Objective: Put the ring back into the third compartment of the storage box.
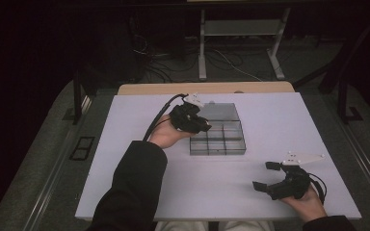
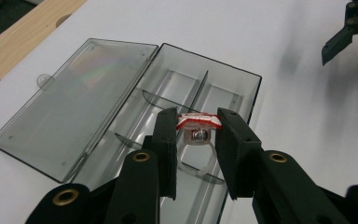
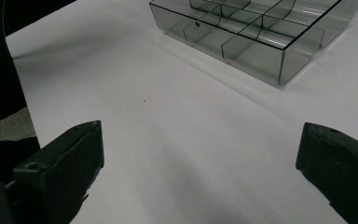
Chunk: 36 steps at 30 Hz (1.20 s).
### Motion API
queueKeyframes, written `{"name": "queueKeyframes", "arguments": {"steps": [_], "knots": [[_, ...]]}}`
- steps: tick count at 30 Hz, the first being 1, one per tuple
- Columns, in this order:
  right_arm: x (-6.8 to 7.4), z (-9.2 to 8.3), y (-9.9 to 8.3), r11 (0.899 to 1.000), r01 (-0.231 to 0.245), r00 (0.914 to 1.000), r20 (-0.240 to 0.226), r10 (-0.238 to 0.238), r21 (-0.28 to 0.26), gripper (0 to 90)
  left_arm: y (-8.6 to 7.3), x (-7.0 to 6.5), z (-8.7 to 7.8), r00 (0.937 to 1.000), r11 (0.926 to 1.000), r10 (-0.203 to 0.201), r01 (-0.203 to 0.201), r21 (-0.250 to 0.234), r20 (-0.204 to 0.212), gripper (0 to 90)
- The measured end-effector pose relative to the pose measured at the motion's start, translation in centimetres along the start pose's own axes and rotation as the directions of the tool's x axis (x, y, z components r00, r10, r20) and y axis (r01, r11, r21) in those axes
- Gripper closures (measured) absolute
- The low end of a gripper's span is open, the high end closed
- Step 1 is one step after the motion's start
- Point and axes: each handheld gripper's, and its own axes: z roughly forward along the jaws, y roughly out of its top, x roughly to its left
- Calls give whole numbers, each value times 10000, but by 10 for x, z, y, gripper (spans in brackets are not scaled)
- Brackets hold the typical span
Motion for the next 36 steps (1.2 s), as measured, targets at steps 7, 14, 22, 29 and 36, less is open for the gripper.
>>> {"name": "queueKeyframes", "arguments": {"steps": [7,14,22,29,36], "knots": [[0,0,0,9999,93,10000,-4,-93,66,7,-1,4,9,9993,9988,-350,354,-348,128,682],[-1,1,0,9998,195,9998,-21,-194,75,7,2,3,22,9986,9979,-436,450,-472,310,682],[1,2,0,9997,168,9999,-44,-167,153,7,4,-1,41,9977,9986,-413,431,-318,546,681],[1,3,0,9993,275,9996,-119,-272,252,7,5,-4,56,9972,9989,-430,440,-151,618,682],[2,5,1,9993,243,9996,-157,-239,269,7,2,-2,66,9967,9983,-587,589,-26,562,682]]}}
